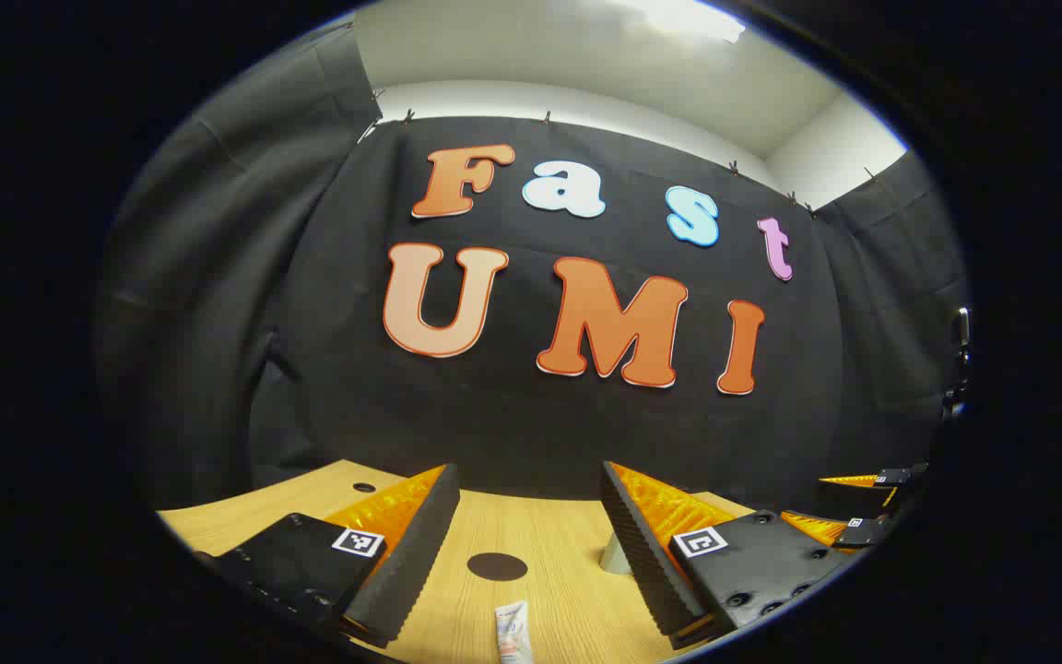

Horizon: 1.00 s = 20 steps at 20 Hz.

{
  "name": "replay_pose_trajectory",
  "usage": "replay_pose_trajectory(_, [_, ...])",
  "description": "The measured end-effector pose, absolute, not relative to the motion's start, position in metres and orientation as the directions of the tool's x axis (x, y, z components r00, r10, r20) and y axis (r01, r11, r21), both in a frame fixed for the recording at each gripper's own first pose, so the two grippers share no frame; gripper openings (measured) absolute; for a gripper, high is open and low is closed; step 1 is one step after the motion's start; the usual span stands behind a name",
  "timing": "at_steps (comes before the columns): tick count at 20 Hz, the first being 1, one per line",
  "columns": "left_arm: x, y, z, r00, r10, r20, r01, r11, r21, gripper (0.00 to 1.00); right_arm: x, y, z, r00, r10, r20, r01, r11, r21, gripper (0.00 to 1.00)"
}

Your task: Put the toothbrush and toothpaste on the desktop into the cup, then pick up the cup and place it on the coaster on the desktop.

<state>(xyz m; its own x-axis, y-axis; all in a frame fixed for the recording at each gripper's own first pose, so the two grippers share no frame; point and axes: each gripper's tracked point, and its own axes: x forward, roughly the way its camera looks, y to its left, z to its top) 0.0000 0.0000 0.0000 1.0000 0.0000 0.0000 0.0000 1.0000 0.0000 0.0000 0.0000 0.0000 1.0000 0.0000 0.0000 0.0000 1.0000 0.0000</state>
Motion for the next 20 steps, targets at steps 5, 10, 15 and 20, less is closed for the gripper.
replay_pose_trajectory(5, [-0.001,0.003,-0.003,1.0,-0.002,0.01,0.002,1.0,0.023,0.98,0.007,0.007,-0.015,0.999,0.023,-0.031,-0.022,0.999,0.032,0.95])
replay_pose_trajectory(10, [-0.01,-0.004,-0.007,1.0,-0.018,0.016,0.017,0.993,0.114,0.98,0.006,-0.009,-0.005,0.999,-0.02,0.025,0.019,0.999,0.028,0.95])
replay_pose_trajectory(15, [-0.004,-0.02,-0.025,1.0,-0.009,-0.028,0.013,0.99,0.14,0.96,0.006,-0.02,-0.012,1.0,-0.031,-0.004,0.031,0.997,0.077,0.95])
replay_pose_trajectory(20, [0.009,-0.02,-0.042,0.997,0.017,-0.08,-0.007,0.991,0.131,0.96,0.01,-0.026,-0.016,1.0,-0.01,-0.03,0.012,0.998,0.059,0.95])
